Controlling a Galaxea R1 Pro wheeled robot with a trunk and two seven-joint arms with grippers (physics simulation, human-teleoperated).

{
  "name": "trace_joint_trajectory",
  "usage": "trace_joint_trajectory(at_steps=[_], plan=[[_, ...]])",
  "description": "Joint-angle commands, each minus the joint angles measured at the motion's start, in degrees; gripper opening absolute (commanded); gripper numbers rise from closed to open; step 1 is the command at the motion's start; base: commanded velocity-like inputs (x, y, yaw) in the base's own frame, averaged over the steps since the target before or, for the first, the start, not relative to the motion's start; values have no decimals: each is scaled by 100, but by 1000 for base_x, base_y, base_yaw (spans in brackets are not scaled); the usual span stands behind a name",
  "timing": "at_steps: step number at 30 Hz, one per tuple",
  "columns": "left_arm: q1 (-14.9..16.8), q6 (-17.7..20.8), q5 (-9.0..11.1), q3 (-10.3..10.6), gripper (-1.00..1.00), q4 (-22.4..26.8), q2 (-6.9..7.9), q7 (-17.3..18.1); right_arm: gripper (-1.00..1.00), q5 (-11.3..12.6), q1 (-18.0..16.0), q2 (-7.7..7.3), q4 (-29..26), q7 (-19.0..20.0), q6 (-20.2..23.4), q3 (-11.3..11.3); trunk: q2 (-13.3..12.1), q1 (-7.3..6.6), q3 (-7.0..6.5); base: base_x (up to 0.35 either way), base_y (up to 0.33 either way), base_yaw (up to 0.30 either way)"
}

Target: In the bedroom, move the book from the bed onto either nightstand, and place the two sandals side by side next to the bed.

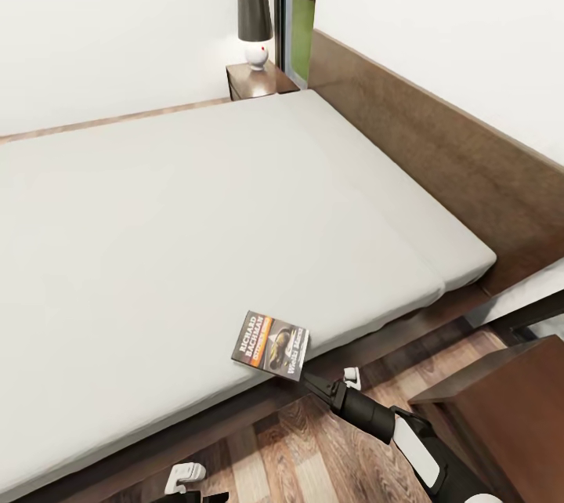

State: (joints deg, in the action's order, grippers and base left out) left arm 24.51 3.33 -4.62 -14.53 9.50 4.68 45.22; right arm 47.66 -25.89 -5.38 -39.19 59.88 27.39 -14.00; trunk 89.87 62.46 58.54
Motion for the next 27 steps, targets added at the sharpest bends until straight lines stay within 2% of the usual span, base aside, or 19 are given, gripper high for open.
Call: trace_joint_trajectory(at_steps=[1,16,25,27], plan=[[1,35,-48,-50,100,8,-2,28,100,60,-3,-6,0,-7,47,-24,43,22,22,0,0,0],[1,35,-48,-50,100,12,-2,31,100,60,-3,-6,0,-7,47,-24,645,352,291,0,0,0],[1,35,-48,-50,100,14,-2,31,100,59,-3,-6,0,-6,47,-24,645,352,291,0,0,0],[1,35,-48,-50,100,13,-2,31,100,59,-3,-6,0,-6,47,-24,725,396,327,0,0,0]])
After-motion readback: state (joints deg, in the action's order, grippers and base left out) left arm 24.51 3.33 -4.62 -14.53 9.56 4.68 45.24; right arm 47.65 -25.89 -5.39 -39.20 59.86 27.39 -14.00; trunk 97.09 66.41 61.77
